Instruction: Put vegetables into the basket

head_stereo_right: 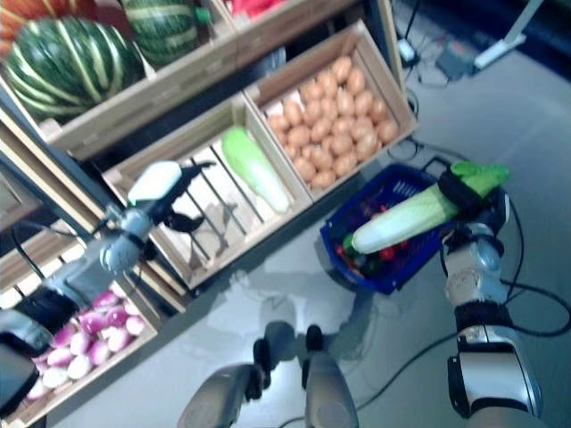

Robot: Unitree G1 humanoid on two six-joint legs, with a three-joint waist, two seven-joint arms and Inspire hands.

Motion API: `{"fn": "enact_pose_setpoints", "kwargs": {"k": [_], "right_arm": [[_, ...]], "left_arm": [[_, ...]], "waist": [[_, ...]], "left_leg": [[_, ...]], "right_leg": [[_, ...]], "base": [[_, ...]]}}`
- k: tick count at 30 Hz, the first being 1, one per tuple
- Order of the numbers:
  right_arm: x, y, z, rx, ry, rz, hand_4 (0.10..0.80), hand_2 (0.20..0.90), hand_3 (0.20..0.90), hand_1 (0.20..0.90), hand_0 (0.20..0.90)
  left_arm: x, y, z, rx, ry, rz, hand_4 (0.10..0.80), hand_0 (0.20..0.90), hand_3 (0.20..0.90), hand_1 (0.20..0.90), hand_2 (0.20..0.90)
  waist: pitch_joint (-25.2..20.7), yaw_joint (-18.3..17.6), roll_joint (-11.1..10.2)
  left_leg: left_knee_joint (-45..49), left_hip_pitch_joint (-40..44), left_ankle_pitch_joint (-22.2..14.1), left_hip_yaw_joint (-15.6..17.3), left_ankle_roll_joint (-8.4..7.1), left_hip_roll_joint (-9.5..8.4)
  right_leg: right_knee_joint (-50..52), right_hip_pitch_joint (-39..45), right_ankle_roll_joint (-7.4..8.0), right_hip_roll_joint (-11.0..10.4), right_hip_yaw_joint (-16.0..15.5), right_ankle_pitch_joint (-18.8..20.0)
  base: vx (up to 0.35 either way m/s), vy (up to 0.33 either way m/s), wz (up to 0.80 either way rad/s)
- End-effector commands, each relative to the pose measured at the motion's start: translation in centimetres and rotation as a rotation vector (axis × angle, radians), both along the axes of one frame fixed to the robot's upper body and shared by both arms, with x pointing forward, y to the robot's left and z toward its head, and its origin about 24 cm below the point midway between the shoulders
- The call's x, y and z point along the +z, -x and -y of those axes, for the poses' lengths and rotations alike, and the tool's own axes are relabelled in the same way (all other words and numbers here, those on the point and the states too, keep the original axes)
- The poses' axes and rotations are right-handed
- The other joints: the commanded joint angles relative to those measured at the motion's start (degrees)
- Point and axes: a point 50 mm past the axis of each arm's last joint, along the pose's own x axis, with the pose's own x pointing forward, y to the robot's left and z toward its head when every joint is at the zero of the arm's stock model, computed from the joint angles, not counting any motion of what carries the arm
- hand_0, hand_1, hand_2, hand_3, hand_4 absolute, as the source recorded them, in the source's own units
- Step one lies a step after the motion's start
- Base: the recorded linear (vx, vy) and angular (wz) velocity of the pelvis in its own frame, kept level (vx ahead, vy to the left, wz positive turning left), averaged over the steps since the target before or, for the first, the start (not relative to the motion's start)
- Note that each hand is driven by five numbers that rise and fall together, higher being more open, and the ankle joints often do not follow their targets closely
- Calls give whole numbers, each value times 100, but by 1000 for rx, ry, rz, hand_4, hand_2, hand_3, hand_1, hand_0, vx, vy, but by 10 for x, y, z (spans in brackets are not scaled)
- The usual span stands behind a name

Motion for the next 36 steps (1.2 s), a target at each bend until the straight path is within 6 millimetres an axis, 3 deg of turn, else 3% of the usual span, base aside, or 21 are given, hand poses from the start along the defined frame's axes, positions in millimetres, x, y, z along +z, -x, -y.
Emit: {"fn": "enact_pose_setpoints", "kwargs": {"k": [1,10,19,21,27,36], "right_arm": [[101,7,21,-145,224,273,400,300,300,300,300],[173,0,13,-269,436,250,400,300,300,300,300],[208,-7,-4,-311,515,236,400,300,300,300,300],[211,-15,-11,-242,505,197,800,900,900,900,900],[205,-27,-21,-181,468,117,800,900,900,900,900],[214,-30,-35,-184,464,144,800,900,900,900,900]], "left_arm": [[74,3,-1,-30,-14,352,800,900,900,900,900],[145,8,5,19,-162,681,800,900,900,900,900],[174,8,13,49,-223,800,800,900,900,900,900],[181,7,20,52,-263,830,800,900,900,900,900],[195,6,24,83,-353,848,800,900,900,900,900],[213,5,21,165,-410,893,800,900,900,900,900]], "waist": [[-183,-40,57],[47,-102,349],[105,-103,512],[126,-83,558],[162,-60,552],[265,-62,492]], "left_leg": [[899,-701,-504,-91,94,-247],[2392,-2254,-935,116,199,-277],[3447,-3255,-1180,226,275,-126],[3613,-3501,-1182,223,280,-110],[3875,-3908,-1195,188,287,-15],[4054,-4222,-1189,166,279,51]], "right_leg": [[1039,-283,-409,-205,-281,-666],[2780,-2001,-574,-234,-92,-1174],[3838,-3064,-690,-218,31,-1446],[3985,-3302,-699,-203,55,-1446],[4221,-3686,-720,-174,68,-1434],[4333,-3979,-671,-157,24,-1338]], "base": [[-96,-15,9],[-71,-35,1],[-28,-64,0],[-15,-71,-3],[-4,-34,-1],[4,3,-2]]}}
